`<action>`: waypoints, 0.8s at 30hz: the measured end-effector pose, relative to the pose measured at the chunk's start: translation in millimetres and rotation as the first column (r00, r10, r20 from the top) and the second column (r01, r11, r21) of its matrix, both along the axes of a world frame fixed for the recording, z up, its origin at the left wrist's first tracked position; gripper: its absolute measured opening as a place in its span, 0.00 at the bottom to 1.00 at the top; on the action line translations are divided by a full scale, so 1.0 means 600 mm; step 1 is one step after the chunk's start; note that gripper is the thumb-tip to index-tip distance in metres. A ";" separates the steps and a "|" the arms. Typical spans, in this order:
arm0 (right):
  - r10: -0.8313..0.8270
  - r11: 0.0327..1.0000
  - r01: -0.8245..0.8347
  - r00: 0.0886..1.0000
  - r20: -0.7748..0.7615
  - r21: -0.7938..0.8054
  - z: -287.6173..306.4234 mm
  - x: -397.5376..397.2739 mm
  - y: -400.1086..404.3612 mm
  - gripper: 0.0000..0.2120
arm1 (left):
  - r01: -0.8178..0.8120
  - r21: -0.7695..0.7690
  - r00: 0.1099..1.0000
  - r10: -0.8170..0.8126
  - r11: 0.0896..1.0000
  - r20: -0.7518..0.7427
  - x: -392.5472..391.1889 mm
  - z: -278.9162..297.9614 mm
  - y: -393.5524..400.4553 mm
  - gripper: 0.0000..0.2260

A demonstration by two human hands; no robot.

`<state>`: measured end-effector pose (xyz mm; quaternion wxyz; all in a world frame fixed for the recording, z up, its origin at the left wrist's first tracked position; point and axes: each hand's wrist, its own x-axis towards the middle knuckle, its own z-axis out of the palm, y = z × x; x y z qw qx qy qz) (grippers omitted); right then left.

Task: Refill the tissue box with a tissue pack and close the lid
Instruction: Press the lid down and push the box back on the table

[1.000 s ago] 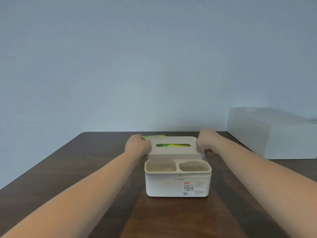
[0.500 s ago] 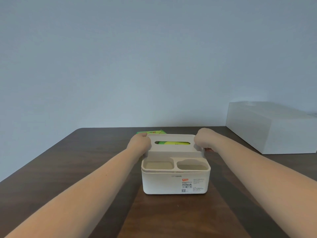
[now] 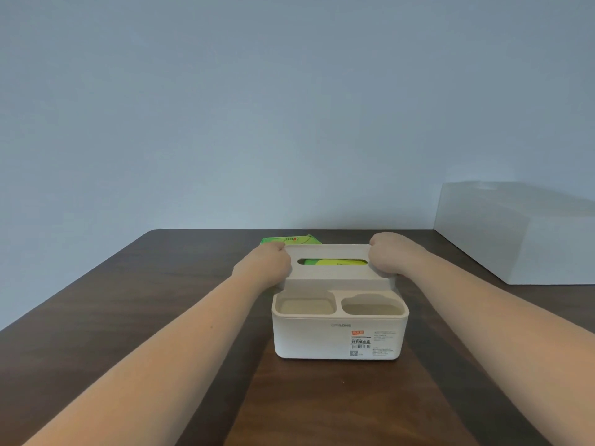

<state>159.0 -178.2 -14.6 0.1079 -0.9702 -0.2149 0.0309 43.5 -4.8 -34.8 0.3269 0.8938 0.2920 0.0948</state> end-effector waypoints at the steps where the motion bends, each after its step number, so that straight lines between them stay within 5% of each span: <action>1: 0.015 1.000 -0.015 1.000 0.015 -0.013 -0.006 0.004 0.001 0.07 | 0.008 0.093 0.998 -0.001 0.996 -0.070 0.000 0.000 0.003 0.21; 4: 0.013 0.999 -0.012 0.999 0.038 -0.036 -0.012 0.004 0.002 0.14 | 0.115 0.324 0.963 -0.026 0.939 -0.267 0.000 0.010 0.001 0.19; 6: 0.009 1.000 -0.008 1.000 0.020 -0.016 -0.013 0.003 -0.001 0.11 | 0.222 0.401 0.924 -0.059 0.889 -0.379 -0.002 0.014 -0.002 0.09; 8: -0.004 1.000 0.004 1.000 -0.005 0.012 -0.012 -0.004 -0.003 0.10 | 0.252 0.421 0.892 -0.040 0.871 -0.451 -0.005 0.015 -0.007 0.09; 9: -0.006 1.000 0.007 1.000 -0.014 0.024 -0.013 -0.007 -0.004 0.12 | 0.247 0.417 0.893 -0.038 0.874 -0.449 -0.005 0.015 -0.009 0.16; 11: -0.023 0.997 0.026 0.998 -0.051 0.072 -0.013 -0.016 -0.011 0.18 | 0.170 0.347 0.920 -0.022 0.922 -0.391 -0.005 0.011 -0.012 0.32; 14: -0.020 0.990 0.036 0.994 -0.112 0.138 -0.014 -0.033 -0.031 0.14 | 0.057 0.294 0.966 0.021 0.954 -0.257 -0.027 0.009 -0.026 0.22; 16: -0.017 0.982 0.043 0.990 -0.137 0.183 -0.015 -0.049 -0.048 0.10 | -0.008 0.210 0.991 0.035 0.978 -0.127 -0.049 0.001 -0.030 0.28; 24: 0.025 0.978 0.061 0.915 -0.402 0.200 0.012 -0.102 -0.119 0.25 | 0.076 -0.076 0.984 -0.087 0.994 -0.156 -0.133 -0.006 -0.042 0.23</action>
